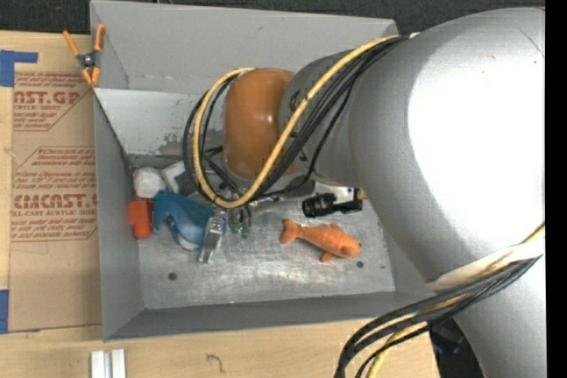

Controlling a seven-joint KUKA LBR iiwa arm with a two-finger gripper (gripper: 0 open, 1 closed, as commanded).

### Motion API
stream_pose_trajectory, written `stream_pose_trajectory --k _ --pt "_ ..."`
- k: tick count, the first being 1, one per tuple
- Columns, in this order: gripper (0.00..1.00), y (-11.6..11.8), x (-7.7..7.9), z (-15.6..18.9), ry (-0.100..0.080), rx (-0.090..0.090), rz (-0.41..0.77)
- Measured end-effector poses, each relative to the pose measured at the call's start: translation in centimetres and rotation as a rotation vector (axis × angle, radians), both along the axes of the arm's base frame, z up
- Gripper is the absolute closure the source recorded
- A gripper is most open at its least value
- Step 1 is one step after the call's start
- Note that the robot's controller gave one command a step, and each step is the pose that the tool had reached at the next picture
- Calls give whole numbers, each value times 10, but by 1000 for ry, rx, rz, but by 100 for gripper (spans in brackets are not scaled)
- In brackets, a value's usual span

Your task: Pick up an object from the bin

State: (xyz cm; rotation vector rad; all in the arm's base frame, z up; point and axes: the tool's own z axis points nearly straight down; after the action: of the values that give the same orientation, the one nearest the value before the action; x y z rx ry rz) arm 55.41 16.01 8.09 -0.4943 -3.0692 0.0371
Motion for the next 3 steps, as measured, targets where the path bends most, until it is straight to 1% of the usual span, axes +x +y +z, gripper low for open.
stream_pose_trajectory --k 1,2,3 --pt "100 0 0 0 -1 0 0" --pt "100 4 -1 35 -22 11 -17" --pt "100 7 0 91 -31 17 -13"
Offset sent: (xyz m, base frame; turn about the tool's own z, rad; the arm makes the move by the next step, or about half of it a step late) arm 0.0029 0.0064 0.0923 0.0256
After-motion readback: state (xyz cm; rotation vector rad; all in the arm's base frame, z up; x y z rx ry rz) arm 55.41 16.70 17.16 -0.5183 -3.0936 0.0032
